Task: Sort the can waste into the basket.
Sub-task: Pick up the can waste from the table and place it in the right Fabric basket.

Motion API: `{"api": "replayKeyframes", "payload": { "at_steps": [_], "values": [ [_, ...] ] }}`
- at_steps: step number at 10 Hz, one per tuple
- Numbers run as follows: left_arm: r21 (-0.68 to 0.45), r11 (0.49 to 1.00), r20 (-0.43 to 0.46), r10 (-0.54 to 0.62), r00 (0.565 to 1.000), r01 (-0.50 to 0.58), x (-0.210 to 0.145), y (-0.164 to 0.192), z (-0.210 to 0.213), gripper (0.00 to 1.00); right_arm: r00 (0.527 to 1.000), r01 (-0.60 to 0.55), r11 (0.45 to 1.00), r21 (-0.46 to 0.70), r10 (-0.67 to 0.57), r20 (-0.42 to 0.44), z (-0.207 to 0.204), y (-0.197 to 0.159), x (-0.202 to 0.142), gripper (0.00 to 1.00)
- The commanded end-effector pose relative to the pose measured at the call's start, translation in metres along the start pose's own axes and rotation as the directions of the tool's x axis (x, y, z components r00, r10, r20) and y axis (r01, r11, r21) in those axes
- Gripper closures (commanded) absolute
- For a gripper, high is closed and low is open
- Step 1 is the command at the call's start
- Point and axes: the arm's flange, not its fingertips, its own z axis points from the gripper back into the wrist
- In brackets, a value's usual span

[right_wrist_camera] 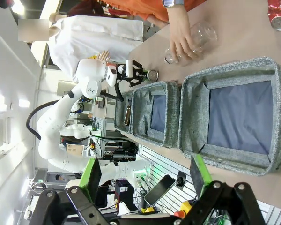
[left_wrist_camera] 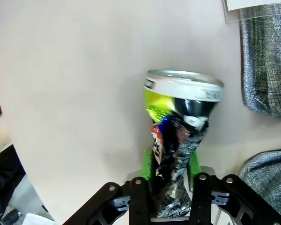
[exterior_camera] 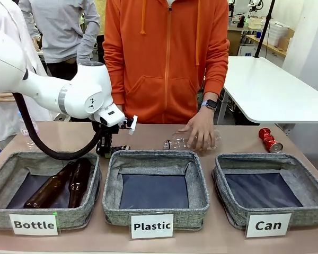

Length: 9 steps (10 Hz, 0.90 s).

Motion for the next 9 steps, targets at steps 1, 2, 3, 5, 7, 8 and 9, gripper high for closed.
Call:
{"api": "replayKeyframes", "payload": {
  "at_steps": [1, 2, 3, 5, 7, 8, 9],
  "values": [
    [0.018, 1.0, -0.023, 0.017, 1.0, -0.017, 0.001, 0.0, -0.002, 1.0, 1.0, -0.026, 0.999, 0.018, 0.026, 0.006, 0.001, 0.0, 0.0, 0.0],
    [0.034, 0.999, -0.025, 0.031, 0.999, -0.03, -0.001, 0.001, 0.001, 1.0, 1.0, -0.026, 0.999, 0.018, 0.026, 0.006, 0.001, 0.0, 0.0, 0.0],
    [0.049, 0.998, -0.006, 0.047, 0.999, -0.046, -0.005, 0.004, 0.01, 1.0, 1.0, -0.026, 0.999, 0.018, 0.026, 0.006, 0.001, 0.0, 0.0, 0.0],
    [0.105, 0.989, 0.071, 0.098, 0.993, -0.105, -0.018, 0.012, 0.047, 1.0, 1.0, -0.026, 0.999, 0.018, 0.026, 0.006, 0.001, 0.0, 0.0, 0.0],
    [0.139, 0.97, 0.098, 0.188, 0.977, -0.2, -0.039, 0.007, 0.102, 1.0, 1.0, -0.026, 0.999, 0.018, 0.026, 0.006, 0.001, 0.0, 0.0, 0.0],
    [0.124, 0.958, 0.108, 0.245, 0.963, -0.258, -0.056, -0.003, 0.139, 1.0, 1.0, -0.026, 0.999, 0.018, 0.026, 0.006, 0.001, 0.0, 0.0, 0.0],
    [0.039, 0.959, 0.081, 0.277, 0.957, -0.28, -0.084, -0.026, 0.183, 1.0, 1.0, -0.026, 0.999, 0.018, 0.026, 0.006, 0.001, 0.0, 0.0, 0.0]
  ]
}}
